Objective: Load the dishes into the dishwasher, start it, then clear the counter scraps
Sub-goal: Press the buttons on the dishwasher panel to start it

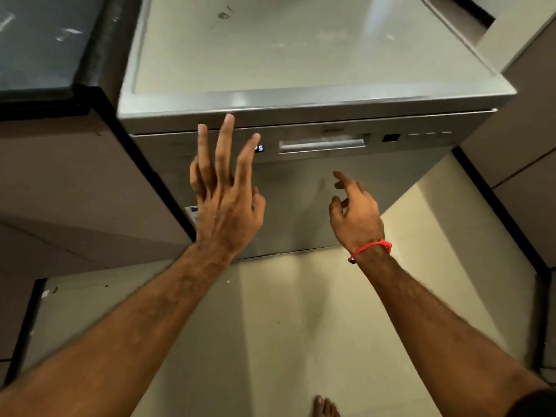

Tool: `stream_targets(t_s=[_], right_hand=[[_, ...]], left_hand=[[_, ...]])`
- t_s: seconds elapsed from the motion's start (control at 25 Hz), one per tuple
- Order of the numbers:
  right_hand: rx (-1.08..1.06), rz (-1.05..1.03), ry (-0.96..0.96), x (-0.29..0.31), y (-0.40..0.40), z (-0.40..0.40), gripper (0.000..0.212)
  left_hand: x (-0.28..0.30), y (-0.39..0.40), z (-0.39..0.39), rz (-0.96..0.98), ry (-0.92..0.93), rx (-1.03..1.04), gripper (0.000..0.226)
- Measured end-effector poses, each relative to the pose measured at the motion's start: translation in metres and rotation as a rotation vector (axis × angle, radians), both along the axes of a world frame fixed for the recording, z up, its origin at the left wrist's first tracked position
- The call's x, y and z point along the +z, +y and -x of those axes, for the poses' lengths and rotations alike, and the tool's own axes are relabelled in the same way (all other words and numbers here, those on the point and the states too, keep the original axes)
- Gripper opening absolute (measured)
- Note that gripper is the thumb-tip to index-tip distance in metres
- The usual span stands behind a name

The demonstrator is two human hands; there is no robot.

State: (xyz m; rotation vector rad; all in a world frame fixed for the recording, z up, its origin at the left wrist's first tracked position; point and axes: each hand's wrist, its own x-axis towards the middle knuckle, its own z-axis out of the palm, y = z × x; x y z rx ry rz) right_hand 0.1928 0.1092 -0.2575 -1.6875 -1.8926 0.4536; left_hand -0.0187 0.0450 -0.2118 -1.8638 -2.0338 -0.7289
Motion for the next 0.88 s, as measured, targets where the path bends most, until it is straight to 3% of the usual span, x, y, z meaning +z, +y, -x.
stream_targets(t_s=[0.24, 0.44, 0.64, 0.76, 0.88], right_hand=[[-0.088, -0.002, -0.008, 0.016, 0.033, -0.101, 0.066], [-0.017, -0.023, -0.224, 0.029, 0.056, -0.161, 0.095], [0.004, 0.115, -0.288, 0.031, 0.080, -0.177, 0.104], [-0.013, 0.244, -0.281, 0.030, 0.085, -0.174, 0.103], [-0.062, 0.231, -0.344, 0.024, 0.094, -0.150, 0.111]], left_hand=[[-0.013, 0.031, -0.130, 0.093, 0.117, -0.223, 0.073], [-0.010, 0.067, -0.205, 0.251, 0.023, -0.253, 0.096], [-0.005, 0.091, -0.218, 0.121, 0.173, -0.109, 0.110], [-0.007, 0.099, -0.218, 0.185, 0.192, -0.102, 0.120], [-0.011, 0.102, -0.226, 0.227, 0.170, -0.088, 0.120]])
